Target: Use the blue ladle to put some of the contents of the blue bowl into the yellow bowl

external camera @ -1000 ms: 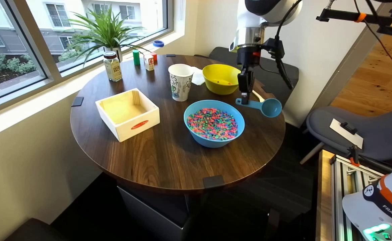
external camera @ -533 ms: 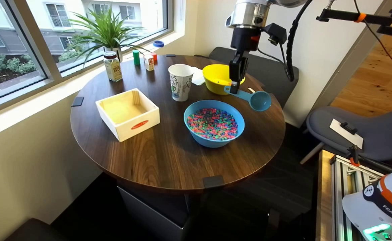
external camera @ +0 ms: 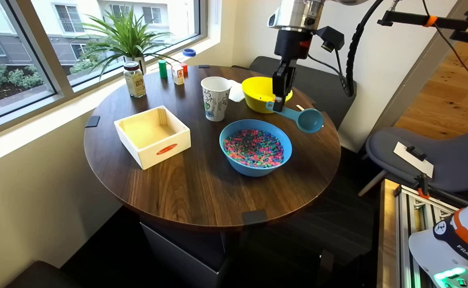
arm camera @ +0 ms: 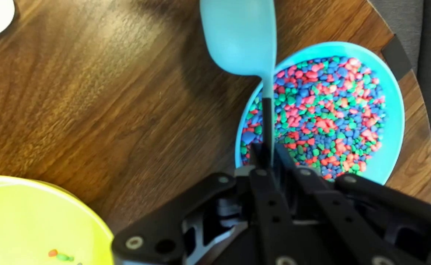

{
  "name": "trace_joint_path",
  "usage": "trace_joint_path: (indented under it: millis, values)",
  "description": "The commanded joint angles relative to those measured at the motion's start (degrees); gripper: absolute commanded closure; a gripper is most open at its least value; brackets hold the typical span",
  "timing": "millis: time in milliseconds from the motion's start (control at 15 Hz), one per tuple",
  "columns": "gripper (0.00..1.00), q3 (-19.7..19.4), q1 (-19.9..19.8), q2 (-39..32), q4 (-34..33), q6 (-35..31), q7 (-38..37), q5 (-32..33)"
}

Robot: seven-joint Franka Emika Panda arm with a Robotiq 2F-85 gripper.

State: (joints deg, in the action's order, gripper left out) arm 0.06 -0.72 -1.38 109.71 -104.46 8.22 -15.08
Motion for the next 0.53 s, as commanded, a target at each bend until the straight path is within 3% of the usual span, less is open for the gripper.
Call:
trace_joint_path:
  millis: [0, 467]
  values:
    - [0.98, 0.39, 0.66, 1.18, -0.27, -2.54, -0.78, 1.95]
    - [0.98, 2.56, 2.93, -0.54, -2.54, -12.4, -0.67, 4.86]
